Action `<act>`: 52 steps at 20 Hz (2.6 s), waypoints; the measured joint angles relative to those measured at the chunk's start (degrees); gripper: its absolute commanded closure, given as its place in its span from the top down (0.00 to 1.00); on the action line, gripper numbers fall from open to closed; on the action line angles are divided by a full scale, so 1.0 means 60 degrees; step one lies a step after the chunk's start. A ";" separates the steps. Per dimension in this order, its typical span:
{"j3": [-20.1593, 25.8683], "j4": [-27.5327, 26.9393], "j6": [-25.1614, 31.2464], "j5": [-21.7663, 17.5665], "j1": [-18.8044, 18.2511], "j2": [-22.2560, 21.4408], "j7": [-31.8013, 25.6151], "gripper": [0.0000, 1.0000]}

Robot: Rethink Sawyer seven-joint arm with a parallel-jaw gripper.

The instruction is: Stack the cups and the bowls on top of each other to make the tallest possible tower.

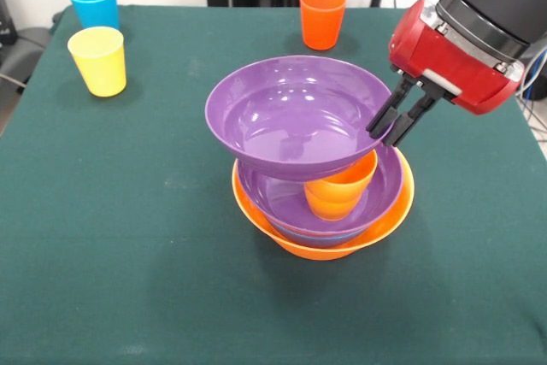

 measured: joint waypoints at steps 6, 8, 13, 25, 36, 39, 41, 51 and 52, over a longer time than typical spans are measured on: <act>0.0000 0.0000 0.0000 -0.0001 0.0000 -0.0003 0.0000 0.00; 0.0000 0.0000 0.0000 0.0000 0.0000 -0.0012 0.0000 0.00; 0.0000 0.0000 0.0000 0.0002 0.0000 -0.0049 0.0000 0.00; 0.0000 -0.0015 0.0000 0.0010 -0.0007 -0.0173 0.0000 0.00; 0.0003 0.0181 -0.0115 0.0026 -0.0013 -0.0291 0.0000 0.00; 0.0003 0.0419 -0.0277 0.0026 -0.0014 -0.0408 0.0000 0.00; 0.0003 0.0506 -0.0297 0.0026 -0.0015 -0.0456 0.0000 0.00; 0.0004 0.0710 -0.0331 0.0026 0.0007 -0.0488 0.0000 0.00; 0.0004 0.0739 -0.0352 0.0026 0.0014 -0.0487 0.0000 0.00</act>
